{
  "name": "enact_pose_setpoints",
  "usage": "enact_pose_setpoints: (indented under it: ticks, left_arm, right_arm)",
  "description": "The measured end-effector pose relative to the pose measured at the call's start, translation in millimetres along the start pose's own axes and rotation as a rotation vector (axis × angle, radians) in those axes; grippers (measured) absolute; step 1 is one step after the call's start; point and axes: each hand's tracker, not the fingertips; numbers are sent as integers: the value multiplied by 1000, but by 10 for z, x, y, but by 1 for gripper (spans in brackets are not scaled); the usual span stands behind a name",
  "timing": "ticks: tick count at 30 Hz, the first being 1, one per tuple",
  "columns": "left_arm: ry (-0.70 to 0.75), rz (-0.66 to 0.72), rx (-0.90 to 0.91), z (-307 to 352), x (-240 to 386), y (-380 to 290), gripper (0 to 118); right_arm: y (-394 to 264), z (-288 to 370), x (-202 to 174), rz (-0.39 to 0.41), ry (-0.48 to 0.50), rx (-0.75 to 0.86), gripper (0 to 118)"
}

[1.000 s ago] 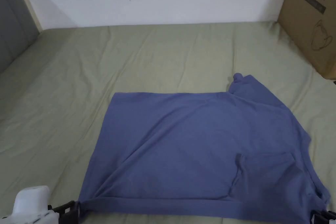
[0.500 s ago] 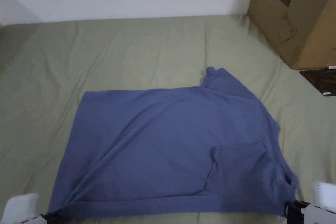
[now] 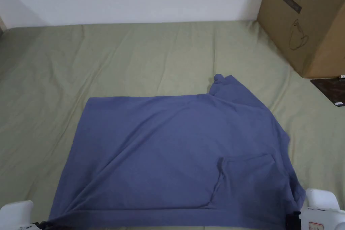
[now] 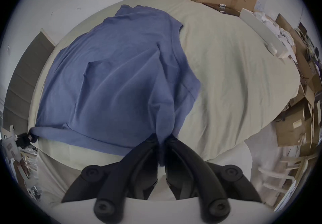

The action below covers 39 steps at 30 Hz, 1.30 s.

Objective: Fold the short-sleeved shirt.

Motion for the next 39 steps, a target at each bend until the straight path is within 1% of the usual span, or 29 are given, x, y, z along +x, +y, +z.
enact_pose_setpoints:
  ticks: [1, 4, 6, 10, 13, 14, 17, 20, 21, 22, 23, 24, 25, 27, 28, 29, 30, 31, 33, 34, 35, 36, 37, 38, 39]
  left_arm:
    - [-2, 1, -4, -1, 0, 2, 2]
    - [5, -7, -11, 3, -6, 28, 2]
    - [10, -27, -4, 50, 1, 66, 2]
    - [34, -75, 24, 139, 36, 278, 2]
    - [30, -116, 57, 159, 77, 564, 2]
    - [32, -130, 63, 139, 89, 657, 2]
    - [43, -185, 79, -9, 184, 1010, 2]
    - [45, -211, 86, -299, 252, 1293, 2]
    - [48, -220, 84, -407, 284, 1361, 2]
    - [47, -232, 79, -517, 310, 1416, 5]
    - [50, -242, 74, -612, 332, 1450, 16]
    - [74, -251, 67, -692, 356, 1473, 34]
    - [89, -258, 56, -763, 368, 1483, 63]
    - [125, -244, 18, -821, 359, 1480, 77]
    - [105, -228, 16, -845, 297, 1473, 83]
    - [80, -204, 26, -811, 270, 1443, 93]
    - [50, -179, 44, -740, 243, 1405, 94]
    - [40, -168, 42, -667, 216, 1375, 94]
    - [26, -141, 51, -510, 135, 1304, 92]
    - [-6, -111, 99, -385, 97, 1218, 80]
    - [-30, -86, 136, -288, 66, 1138, 63]
    - [-39, -61, 136, -171, 64, 1048, 42]
    - [-42, -37, 125, -100, 46, 949, 18]
    - [-50, -14, 130, -46, 30, 835, 6]
    - [-64, 7, 135, 9, 17, 704, 1]
  right_arm:
    - [-2, 9, -25, 33, -35, 26, 6]
    - [30, 130, -23, -19, -12, 39, 4]
    - [85, 299, -65, -19, -11, 67, 4]
    - [332, 569, -75, 8, 4, 119, 4]
    - [651, 623, -87, 21, 16, 156, 4]
    - [733, 644, -143, 29, 14, 160, 4]
    - [1112, 459, -191, 48, -1, 160, 4]
    - [1456, 132, -244, 43, -16, 103, 4]
    - [1533, -10, -270, 52, -41, 83, 4]
    - [1600, -133, -288, 50, -55, 62, 5]
    - [1637, -250, -305, 59, -61, 43, 6]
    - [1662, -340, -324, 42, -61, 32, 15]
    - [1662, -405, -355, 43, -74, 19, 45]
    - [1629, -446, -398, 91, -150, 15, 63]
    - [1599, -432, -410, 117, -161, 25, 70]
    - [1572, -361, -420, 120, -138, 48, 76]
    - [1548, -280, -395, 119, -126, 57, 76]
    - [1520, -193, -387, 116, -105, 77, 76]
    - [1425, 10, -385, 113, -93, 118, 75]
    - [1370, 121, -347, 109, -92, 162, 69]
    - [1293, 224, -348, 108, -90, 187, 62]
    - [1182, 331, -348, 99, -85, 207, 51]
    - [1065, 419, -360, 81, -85, 218, 31]
    - [951, 474, -340, 65, -83, 227, 10]
    - [817, 505, -339, 48, -61, 239, 1]
